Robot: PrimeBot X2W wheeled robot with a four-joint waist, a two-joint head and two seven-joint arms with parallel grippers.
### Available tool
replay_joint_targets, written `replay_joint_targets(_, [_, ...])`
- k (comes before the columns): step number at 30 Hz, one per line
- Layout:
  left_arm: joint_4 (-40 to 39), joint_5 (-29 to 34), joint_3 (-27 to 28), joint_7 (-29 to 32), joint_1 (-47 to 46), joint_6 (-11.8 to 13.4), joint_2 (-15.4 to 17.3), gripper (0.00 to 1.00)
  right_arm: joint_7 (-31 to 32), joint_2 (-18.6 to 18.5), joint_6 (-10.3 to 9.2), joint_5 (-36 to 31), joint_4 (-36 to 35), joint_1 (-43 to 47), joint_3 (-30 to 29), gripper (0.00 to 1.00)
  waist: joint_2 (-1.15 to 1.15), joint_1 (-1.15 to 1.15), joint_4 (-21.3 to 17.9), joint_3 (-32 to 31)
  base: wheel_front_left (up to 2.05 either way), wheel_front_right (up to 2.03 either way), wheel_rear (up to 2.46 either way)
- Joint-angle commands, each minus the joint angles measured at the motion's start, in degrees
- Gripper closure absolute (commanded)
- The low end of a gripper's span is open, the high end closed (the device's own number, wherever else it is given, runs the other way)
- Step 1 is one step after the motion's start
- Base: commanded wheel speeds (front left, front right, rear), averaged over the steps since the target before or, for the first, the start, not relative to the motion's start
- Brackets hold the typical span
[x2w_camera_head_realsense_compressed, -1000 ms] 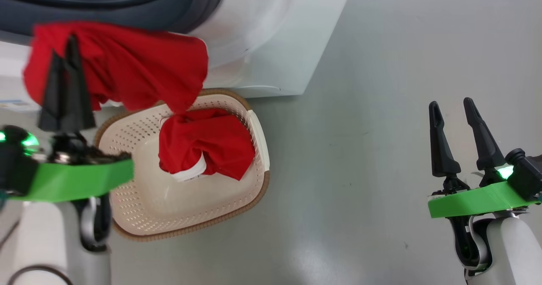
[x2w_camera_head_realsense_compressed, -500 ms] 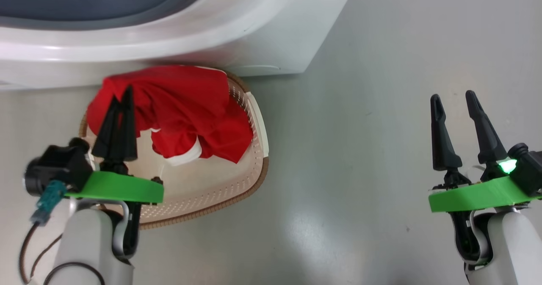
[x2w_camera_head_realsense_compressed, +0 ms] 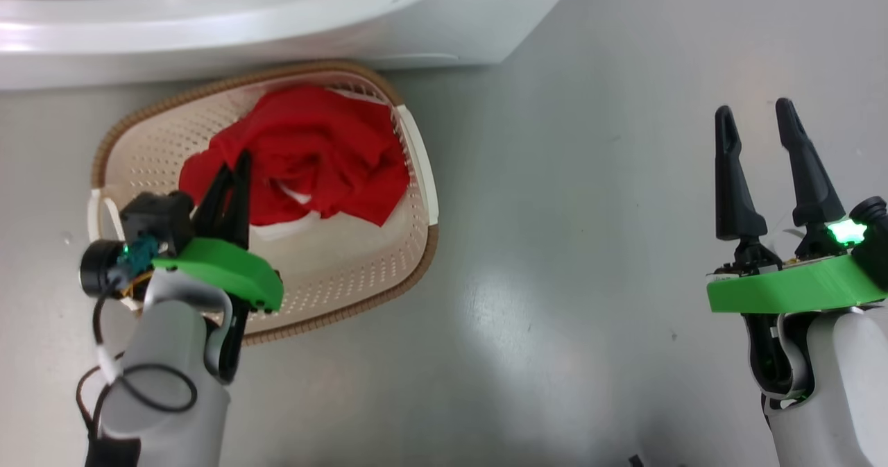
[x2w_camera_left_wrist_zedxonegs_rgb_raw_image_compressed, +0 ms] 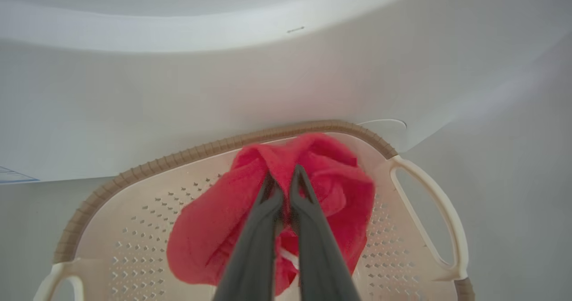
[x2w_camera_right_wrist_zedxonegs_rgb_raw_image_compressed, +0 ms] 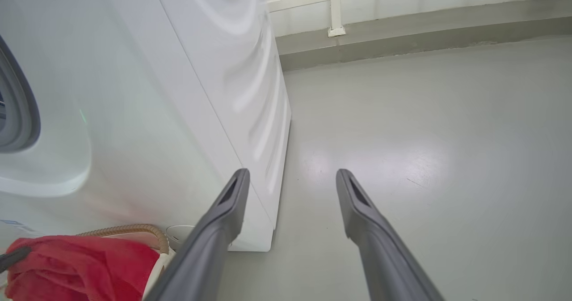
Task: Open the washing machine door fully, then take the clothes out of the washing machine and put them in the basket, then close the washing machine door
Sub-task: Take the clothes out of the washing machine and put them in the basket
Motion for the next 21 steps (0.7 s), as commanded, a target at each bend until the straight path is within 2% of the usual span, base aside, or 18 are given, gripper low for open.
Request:
replay_joint_targets(1, [1.1,0.2,1.1,-0.3,-0.3,-0.3,1.7,1.0,-0.4,0.1,0.37,0.0,-1.4,0.4,1.1,0.0,0.0,0.0,-0.1,2.3,0.0,0.0,0.0])
replay_joint_targets(6, [8.0,0.0,-0.2,-0.3,-4.5,-0.3,2.1,1.0,-0.4,0.1,0.37,0.1,-1.9,-0.5,1.1,0.0,0.0,0.0,-0.7,4.4,0.0,0.0,0.0])
replay_joint_targets(18, [18.0,-2.2,-3.1,-0.3,-10.8,-0.3,3.0,1.0,-0.4,0.1,0.37,-0.1,-2.6,-1.4,0.6,0.0,0.0,0.0,-0.8,6.6,0.0,0.0,0.0])
replay_joint_targets(19, [18.2,-2.3,-3.3,-0.3,-11.1,-0.3,3.1,0.95,-0.4,0.1,0.37,-0.2,-2.5,-1.5,0.6,0.0,0.0,0.0,-0.8,6.6,0.0,0.0,0.0])
replay_joint_targets(21, [18.6,-2.5,-3.4,-0.3,-11.3,-0.3,3.2,0.73,-0.4,0.1,0.37,-0.3,-2.5,-1.5,0.5,0.0,0.0,0.0,-0.8,6.4,0.0,0.0,0.0])
